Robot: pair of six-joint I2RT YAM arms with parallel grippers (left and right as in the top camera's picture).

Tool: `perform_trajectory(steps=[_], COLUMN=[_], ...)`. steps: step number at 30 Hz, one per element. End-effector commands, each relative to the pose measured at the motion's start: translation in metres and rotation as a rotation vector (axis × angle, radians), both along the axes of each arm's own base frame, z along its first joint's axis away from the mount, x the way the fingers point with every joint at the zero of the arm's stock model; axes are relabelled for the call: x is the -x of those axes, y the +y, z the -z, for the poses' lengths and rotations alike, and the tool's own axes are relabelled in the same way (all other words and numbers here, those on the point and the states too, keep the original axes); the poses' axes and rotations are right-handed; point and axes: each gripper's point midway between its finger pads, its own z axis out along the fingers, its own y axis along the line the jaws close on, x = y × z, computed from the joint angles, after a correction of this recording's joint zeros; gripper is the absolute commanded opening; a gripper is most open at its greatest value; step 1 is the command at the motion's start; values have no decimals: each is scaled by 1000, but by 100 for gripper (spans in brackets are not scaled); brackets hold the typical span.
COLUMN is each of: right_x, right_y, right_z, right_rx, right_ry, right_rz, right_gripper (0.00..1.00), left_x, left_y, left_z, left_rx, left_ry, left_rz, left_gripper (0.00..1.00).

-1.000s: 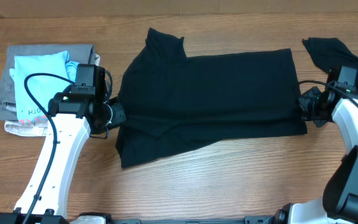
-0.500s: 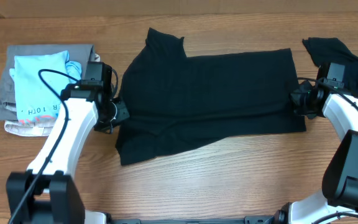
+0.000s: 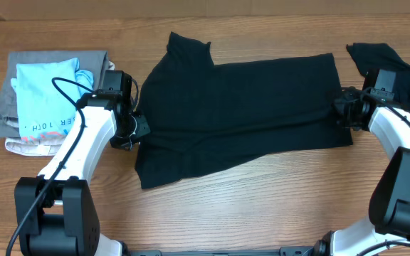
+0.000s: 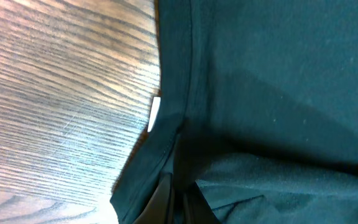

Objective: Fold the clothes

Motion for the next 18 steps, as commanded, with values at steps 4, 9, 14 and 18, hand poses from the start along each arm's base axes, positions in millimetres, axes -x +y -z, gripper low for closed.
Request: perform_trajectory(steps=[4,9,14,18], right_x=[-27,-49,-50,-24], right_y=[-2,0,-1,-16], right_z=[-5,-21,-57,-93], right_rx=[7,22,20,5], right_ry=[-87,-195,-191,-80], right_rz=[-12,-69,-226,-208], right_gripper=[14,64,80,81], left_x=[-13,-16,-25,-27], left_y=[4,3,2,0], left_z=[-6,-6,-27,-66], left_rx=[-21,-20,-27,-17], left_ry=[-47,-62,-92,-132], left_rz=[13,14,77,77], left_gripper=[4,23,36,36])
